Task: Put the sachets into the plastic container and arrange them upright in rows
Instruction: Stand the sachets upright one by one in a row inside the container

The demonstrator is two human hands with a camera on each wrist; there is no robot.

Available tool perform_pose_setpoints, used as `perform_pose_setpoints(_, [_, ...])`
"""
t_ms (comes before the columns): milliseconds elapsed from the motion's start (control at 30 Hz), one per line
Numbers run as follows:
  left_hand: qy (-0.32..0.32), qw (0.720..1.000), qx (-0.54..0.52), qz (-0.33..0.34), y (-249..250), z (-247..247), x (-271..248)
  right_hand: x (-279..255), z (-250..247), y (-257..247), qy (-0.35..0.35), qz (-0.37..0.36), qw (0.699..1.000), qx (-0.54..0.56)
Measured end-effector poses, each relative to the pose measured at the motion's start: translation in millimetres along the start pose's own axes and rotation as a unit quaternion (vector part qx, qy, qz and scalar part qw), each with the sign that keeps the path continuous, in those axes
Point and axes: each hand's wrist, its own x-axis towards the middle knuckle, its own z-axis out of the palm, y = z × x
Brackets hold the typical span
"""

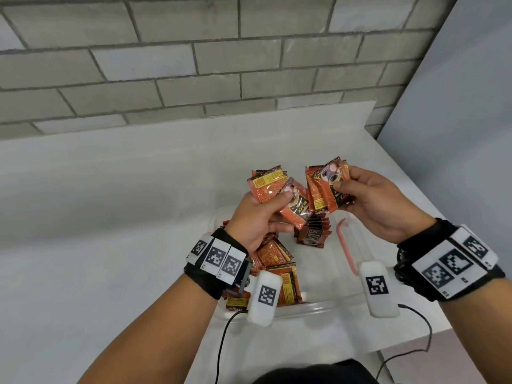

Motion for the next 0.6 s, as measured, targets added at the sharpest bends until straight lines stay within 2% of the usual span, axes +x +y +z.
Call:
perform_pose_setpoints(200, [-0.014, 0.999, 0.032, 0.004, -0.3, 5.7, -2.5, 0.2, 7.8, 1.5, -0.048, 0.034, 0.998, -0.021])
perform_pose_setpoints(300, [-0.011, 0.999, -0.040, -0.036, 3.2, 5.2, -3.1, 0.9, 8.7, 1.8, -0.032, 0.031, 0.999, -0.007])
perform_pose_setpoints(400, [-0.013, 0.995, -0.093, -0.044, 5.8, 1.6, -3.8, 3.0, 4.8, 1.3, 0.002, 0.018, 1.000, 0.026])
perform_pose_setpoints(600, [-0.035, 0.999, -0.015, -0.008, 2.2, 4.4, -1.9, 0.3, 2.9, 1.1, 0.011, 0.001, 0.997, 0.071])
